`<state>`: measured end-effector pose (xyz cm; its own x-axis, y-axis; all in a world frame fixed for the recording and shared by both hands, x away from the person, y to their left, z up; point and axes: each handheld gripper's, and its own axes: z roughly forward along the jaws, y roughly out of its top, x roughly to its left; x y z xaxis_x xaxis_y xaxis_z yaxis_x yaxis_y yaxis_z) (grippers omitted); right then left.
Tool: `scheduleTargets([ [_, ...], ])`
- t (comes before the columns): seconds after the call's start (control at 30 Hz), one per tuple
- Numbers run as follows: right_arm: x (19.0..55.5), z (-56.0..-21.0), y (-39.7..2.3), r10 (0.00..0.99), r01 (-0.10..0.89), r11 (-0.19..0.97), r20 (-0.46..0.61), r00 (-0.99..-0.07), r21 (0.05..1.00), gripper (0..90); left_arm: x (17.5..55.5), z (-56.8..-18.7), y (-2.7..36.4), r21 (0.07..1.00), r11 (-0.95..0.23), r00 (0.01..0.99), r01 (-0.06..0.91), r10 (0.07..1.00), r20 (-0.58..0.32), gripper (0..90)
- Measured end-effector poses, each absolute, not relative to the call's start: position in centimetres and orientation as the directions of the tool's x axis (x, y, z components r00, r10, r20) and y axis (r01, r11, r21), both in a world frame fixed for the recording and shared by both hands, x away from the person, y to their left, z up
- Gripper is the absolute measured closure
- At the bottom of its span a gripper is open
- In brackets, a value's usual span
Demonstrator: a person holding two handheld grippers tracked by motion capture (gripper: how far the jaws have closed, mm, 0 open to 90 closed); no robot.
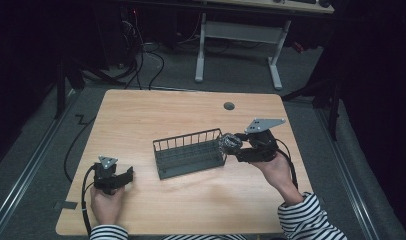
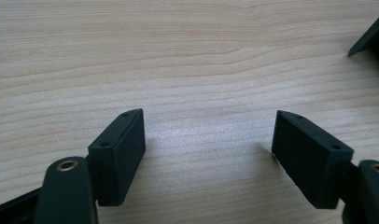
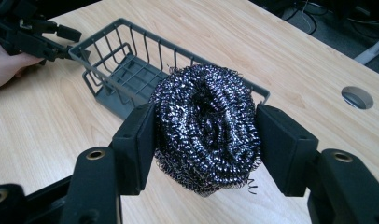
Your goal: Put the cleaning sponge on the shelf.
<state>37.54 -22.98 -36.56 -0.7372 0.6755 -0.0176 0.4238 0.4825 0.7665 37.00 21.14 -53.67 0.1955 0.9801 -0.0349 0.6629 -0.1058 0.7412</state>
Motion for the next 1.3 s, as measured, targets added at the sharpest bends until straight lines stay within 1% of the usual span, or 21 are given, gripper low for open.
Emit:
scheduleTargets([
  [0.27, 39.5, -36.6, -21.4, 0.671, 0.431, 0.477, -0.001, -0.741, 0.766, 40.9, 37.0, -53.7, 21.1, 0.742, -0.106, 0.195, 0.662, 0.980, -0.034, 26.1],
  [0.6, 42.2, -37.9, -18.8, 0.667, 0.460, 0.491, 0.020, -0.744, 0.739, 40.8, 37.0, -53.7, 21.2, 0.743, -0.102, 0.196, 0.661, 0.980, -0.040, 26.0],
  [1.1, 45.4, -41.8, -16.1, 0.690, 0.544, 0.558, 0.014, -0.724, 0.627, 39.5, 37.0, -53.7, 21.2, 0.744, -0.098, 0.197, 0.661, 0.979, -0.046, 25.8],
  [1.2, 45.8, -42.5, -15.8, 0.690, 0.558, 0.571, 0.016, -0.724, 0.602, 37.8, 37.0, -53.7, 21.2, 0.744, -0.098, 0.198, 0.661, 0.979, -0.047, 25.7],
  [1.3, 45.9, -42.8, -15.9, 0.691, 0.566, 0.566, 0.030, -0.723, 0.599, 30.3, 37.0, -53.7, 21.2, 0.744, -0.097, 0.199, 0.661, 0.979, -0.048, 25.7],
])
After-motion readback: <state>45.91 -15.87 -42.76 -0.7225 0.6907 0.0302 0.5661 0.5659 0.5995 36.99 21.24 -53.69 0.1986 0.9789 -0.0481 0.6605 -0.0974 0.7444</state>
